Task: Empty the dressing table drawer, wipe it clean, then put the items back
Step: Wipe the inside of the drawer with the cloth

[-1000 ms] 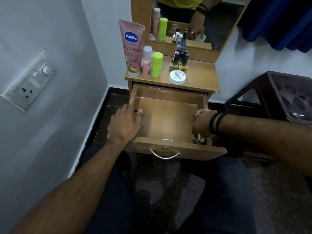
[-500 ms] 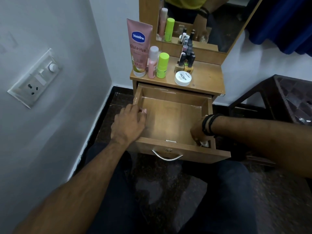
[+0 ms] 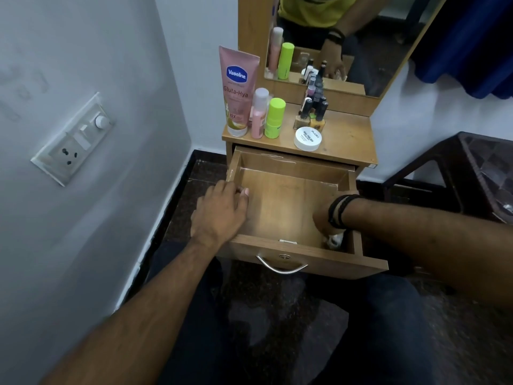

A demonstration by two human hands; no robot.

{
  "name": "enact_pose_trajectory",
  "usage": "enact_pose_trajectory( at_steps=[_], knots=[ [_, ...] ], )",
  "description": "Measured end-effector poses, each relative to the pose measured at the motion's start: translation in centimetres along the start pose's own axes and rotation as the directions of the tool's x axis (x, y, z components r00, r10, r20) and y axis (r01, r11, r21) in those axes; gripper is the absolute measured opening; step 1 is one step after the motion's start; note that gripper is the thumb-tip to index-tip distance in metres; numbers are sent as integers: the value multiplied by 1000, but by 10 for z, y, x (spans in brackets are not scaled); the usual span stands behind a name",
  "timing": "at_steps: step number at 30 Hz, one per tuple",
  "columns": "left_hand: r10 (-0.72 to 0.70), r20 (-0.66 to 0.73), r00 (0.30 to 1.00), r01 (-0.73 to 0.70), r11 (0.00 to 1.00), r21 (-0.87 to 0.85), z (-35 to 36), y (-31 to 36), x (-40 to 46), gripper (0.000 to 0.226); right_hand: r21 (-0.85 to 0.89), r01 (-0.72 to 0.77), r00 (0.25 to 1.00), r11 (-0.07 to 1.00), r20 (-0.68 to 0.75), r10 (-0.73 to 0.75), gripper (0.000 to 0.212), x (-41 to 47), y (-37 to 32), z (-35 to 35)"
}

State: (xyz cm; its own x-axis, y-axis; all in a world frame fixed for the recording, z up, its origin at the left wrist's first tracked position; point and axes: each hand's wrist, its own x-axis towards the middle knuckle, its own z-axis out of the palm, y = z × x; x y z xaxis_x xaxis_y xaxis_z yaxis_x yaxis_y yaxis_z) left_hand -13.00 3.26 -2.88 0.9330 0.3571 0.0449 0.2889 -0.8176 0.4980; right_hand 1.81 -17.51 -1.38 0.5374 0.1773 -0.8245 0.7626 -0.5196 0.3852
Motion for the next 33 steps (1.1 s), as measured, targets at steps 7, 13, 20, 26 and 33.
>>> enact_pose_trajectory(
  at_steps=[7,13,20,26,33],
  knots=[
    [7,-1,1000,-7,1000,-14,0,0,0,44,723,127,912,679,-355,207,25,-14,32,-13],
    [29,-4,1000,-29,999,-19,-1,1,-1,41,570,380,876,-729,31,481,26,17,33,25],
    [33,-8,999,-34,999,-27,0,2,-3,39,403,572,692,-715,231,684,18,26,6,-1],
    [35,-20,999,-36,999,-39,0,3,-3,36,562,546,661,-622,167,731,51,86,-5,-13],
    [35,-30,999,-36,999,-30,1,1,-1,35,762,552,631,-340,-115,767,39,44,-64,-64]
  ],
)
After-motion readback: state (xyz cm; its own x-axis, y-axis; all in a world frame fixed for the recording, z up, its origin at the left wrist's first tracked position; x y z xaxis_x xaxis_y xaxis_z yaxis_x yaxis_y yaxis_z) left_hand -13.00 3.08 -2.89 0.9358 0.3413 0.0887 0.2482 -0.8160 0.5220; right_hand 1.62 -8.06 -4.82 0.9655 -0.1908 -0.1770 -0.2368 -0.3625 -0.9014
